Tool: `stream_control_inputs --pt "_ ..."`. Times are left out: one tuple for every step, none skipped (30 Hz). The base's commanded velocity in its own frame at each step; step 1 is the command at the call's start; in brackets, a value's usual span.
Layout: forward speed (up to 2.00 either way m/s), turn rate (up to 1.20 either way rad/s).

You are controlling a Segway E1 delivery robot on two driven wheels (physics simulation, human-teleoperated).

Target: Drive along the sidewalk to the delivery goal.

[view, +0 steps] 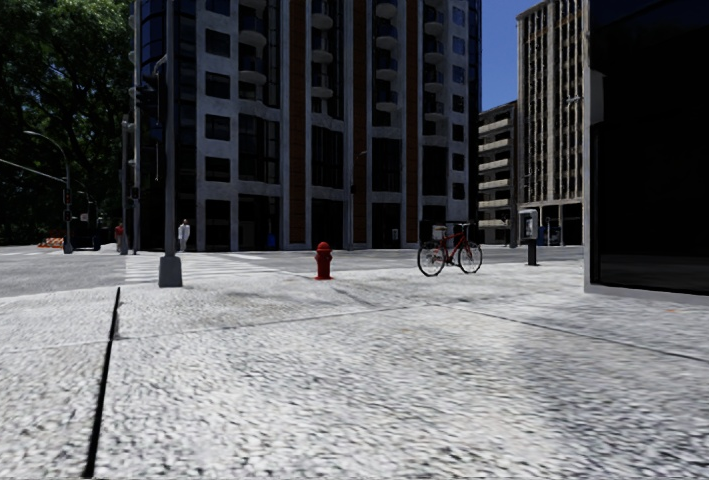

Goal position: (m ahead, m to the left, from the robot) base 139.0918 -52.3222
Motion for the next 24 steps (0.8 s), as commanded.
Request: stream_control_inputs --pt "2.00 0.00" --pt "2.00 0.00" --pt "2.00 0.00" --pt "2.00 0.00" --pt "2.00 0.00" --pt "2.00 0.00" --pt "2.00 0.00" --pt "2.00 0.00" --pt "2.00 0.00" --pt "2.00 0.00" --pt "2.00 0.00" --pt "2.00 0.00" --pt "2.00 0.00" --pt "2.00 0.00" --pt "2.00 0.00" --pt "2.00 0.00" --pt "2.00 0.00" --pt "2.00 0.00" --pt "2.00 0.00" --pt "2.00 0.00" --pt "2.00 0.00" --pt "2.00 0.00" --pt "2.00 0.00" --pt "2.00 0.00"
